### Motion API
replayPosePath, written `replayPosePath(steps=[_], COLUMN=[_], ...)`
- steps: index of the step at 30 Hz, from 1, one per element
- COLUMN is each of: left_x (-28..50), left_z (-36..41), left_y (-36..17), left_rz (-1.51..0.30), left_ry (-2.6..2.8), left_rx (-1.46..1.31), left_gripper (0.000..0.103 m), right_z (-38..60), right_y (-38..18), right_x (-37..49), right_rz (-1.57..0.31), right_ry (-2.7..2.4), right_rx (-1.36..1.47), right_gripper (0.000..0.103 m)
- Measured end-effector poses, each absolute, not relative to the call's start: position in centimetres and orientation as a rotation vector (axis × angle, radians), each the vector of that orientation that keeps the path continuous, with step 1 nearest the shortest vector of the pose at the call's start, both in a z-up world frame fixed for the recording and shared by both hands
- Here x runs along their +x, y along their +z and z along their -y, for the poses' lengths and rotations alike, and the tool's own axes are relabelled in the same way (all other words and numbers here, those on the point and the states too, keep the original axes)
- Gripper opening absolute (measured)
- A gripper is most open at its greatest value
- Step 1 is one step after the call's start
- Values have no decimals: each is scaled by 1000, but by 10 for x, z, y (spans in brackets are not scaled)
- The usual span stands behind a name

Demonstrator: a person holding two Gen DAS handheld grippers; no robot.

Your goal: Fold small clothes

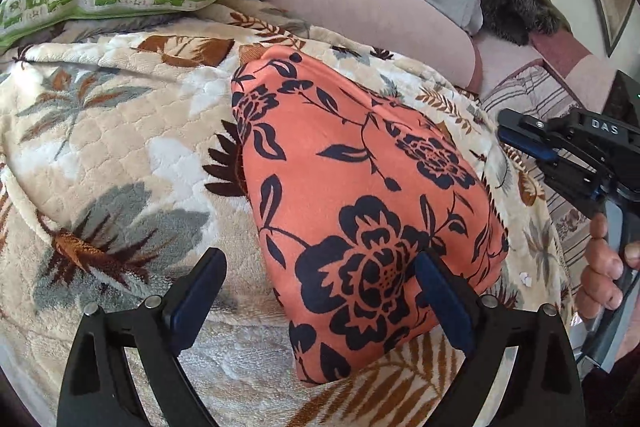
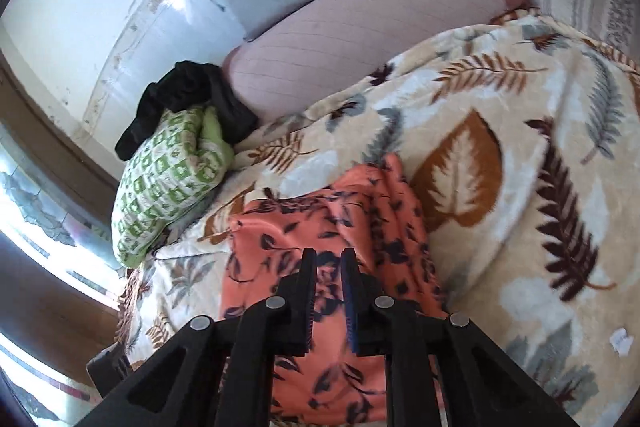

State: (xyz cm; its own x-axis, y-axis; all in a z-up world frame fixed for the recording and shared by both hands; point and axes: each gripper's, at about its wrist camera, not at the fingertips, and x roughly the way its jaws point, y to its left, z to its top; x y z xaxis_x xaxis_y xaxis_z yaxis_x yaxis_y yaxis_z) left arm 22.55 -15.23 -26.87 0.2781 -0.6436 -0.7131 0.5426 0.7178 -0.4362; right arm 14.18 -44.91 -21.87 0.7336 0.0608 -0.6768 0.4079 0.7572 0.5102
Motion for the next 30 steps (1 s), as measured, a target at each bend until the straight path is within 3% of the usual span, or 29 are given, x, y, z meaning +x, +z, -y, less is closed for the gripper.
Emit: replayPosePath(steps=[8, 10, 23, 30], left_x=[234, 228, 220, 220], left_z=[153, 161, 169, 170], left_y=[-275, -275, -272, -277], left_rz=[-977, -933, -871, -881], left_ry=[-737, -732, -691, -691], left_rx=[-29, 46, 141, 153], left_gripper=[96, 96, 96, 96], right_z=[424, 435, 423, 418], right_y=[-292, -315, -257, -299], right_x=[249, 248, 184, 156], right_rz=[-1043, -1020, -965, -1027], right_ry=[-333, -324, -322, -337], right_rx=[447, 423, 443, 428], right_gripper=[13, 11, 13, 14])
